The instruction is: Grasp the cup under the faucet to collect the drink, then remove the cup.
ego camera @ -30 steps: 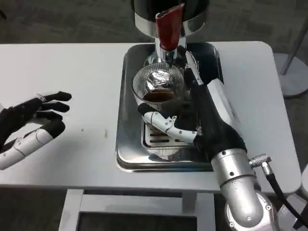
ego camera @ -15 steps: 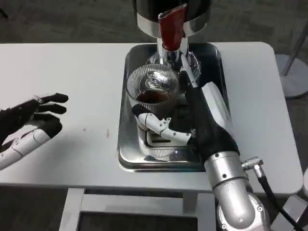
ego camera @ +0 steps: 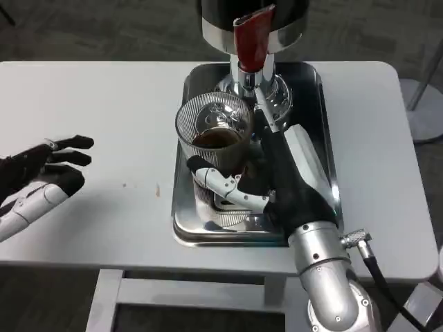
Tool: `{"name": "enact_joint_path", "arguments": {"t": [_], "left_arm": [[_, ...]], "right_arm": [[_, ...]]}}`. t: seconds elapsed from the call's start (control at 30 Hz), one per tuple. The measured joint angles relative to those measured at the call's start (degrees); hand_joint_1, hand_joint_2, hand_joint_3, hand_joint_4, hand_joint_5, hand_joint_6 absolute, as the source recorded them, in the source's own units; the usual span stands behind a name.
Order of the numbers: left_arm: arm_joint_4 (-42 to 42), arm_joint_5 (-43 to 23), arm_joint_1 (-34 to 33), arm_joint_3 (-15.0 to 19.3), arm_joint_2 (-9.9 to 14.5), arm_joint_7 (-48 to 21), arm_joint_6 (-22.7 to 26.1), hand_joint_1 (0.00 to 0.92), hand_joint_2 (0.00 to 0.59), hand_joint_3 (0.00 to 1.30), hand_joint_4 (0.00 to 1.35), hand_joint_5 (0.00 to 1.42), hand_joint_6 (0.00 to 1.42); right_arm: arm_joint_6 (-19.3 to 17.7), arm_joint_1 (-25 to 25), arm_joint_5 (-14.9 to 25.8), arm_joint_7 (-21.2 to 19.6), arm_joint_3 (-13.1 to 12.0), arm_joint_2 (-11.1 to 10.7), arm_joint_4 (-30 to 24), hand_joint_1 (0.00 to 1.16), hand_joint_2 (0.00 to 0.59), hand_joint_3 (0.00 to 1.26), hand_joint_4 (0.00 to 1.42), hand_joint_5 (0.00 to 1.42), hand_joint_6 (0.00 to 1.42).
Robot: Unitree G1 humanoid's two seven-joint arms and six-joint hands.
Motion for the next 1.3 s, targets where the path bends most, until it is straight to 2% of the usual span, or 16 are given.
{"name": "enact_joint_path", "arguments": {"t": [0.23, 0.5, 0.8, 1.07, 1.3], "left_arm": [[1.17, 0.0, -0.41, -0.14, 0.0, -0.04, -0.48, 0.019, 0.092, 0.27, 0.3, 0.35, 0.33], [1.94, 0.01, -0.51, -0.2, 0.0, -0.45, -0.9, 0.008, 0.094, 0.28, 0.31, 0.35, 0.33], [1.98, 0.01, -0.48, -0.2, 0.08, -0.51, -0.97, 0.005, 0.094, 0.28, 0.31, 0.35, 0.33], [1.95, 0.01, -0.35, -0.18, 0.19, -0.54, -0.99, 0.0, 0.091, 0.28, 0.32, 0.35, 0.33], [1.37, 0.01, -0.23, -0.18, 0.21, -0.55, -0.99, 0.0, 0.091, 0.28, 0.32, 0.35, 0.33]], "right_arm": [[0.11, -0.31, -0.01, -0.85, -0.06, 0.77, 0.63, 0.68, 0.235, 0.09, 0.2, 0.27, 0.45], [1.02, -0.7, -1.98, -2.97, 0.25, 1.2, 0.98, 0.68, 0.236, 0.2, 0.33, 0.4, 0.69], [1.5, -0.29, -3.12, -5.31, 0.72, 2.09, 0.93, 0.67, 0.251, 0.32, 0.42, 0.5, 0.82], [0.46, 0.94, -3.13, -8.04, 0.61, 2.26, 0.44, 0.67, 0.253, 0.41, 0.53, 0.62, 1.02], [-1.15, 2.53, -3.08, -9.42, 0.05, 2.27, -0.03, 0.68, 0.258, 0.5, 0.62, 0.72, 1.14]]}}
